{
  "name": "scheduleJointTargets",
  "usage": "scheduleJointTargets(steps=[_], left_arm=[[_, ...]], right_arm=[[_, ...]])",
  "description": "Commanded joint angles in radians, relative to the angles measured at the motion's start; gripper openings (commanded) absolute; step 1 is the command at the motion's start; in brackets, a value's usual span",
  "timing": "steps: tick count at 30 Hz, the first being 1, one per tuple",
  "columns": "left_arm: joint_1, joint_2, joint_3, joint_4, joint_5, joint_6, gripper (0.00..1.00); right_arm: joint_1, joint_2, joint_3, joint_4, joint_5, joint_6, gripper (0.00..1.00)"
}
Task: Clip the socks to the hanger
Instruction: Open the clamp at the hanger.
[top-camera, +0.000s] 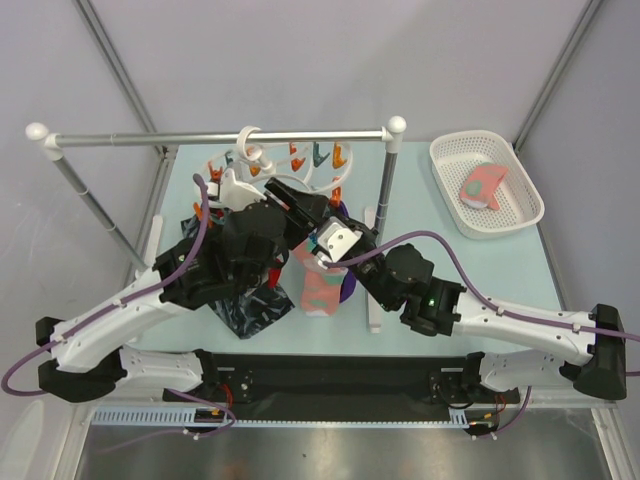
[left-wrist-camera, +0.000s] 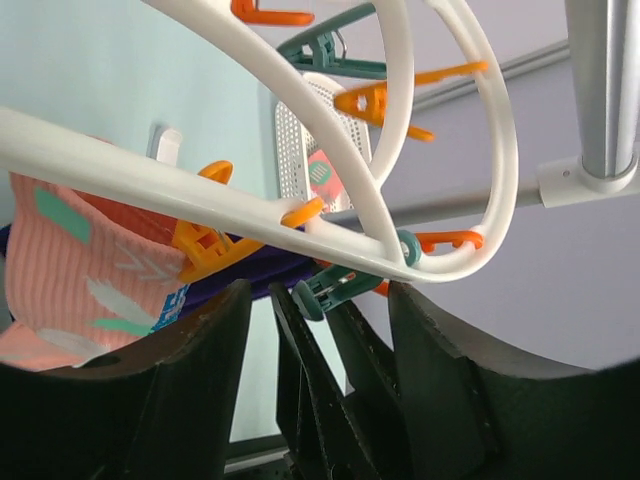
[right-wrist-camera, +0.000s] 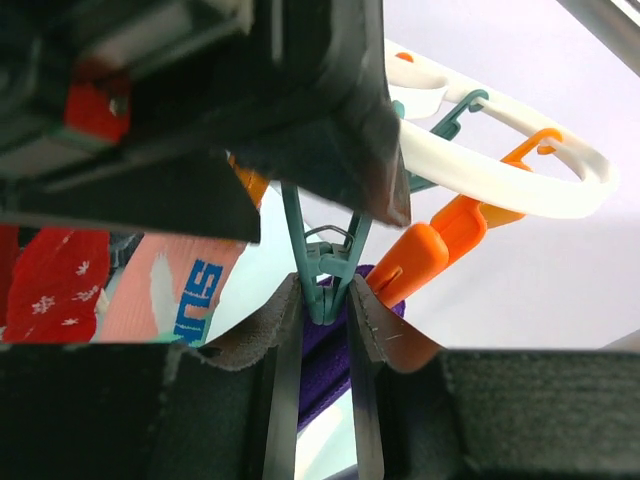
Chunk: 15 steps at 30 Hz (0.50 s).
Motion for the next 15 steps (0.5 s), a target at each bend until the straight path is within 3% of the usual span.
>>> scheduleJointTargets(steps=[1, 6, 15], left_arm=[[-0.005, 0.001, 0.057, 0.023, -0.084, 0.011, 0.61], [-0.005, 0.039, 0.093, 0.015, -0.104, 0.027, 0.55], [-0.005, 0.05, 0.089, 0.032, -0.115, 0.042, 0.54]], right_arm=[[0.012, -0.022, -0.007, 0.084, 0.02, -0.045, 0.0], [0.019, -0.024, -0.012, 0.103, 0.025, -0.061, 0.0], [0.03, -0.027, -0.02, 0.123, 0.029, -0.078, 0.0]])
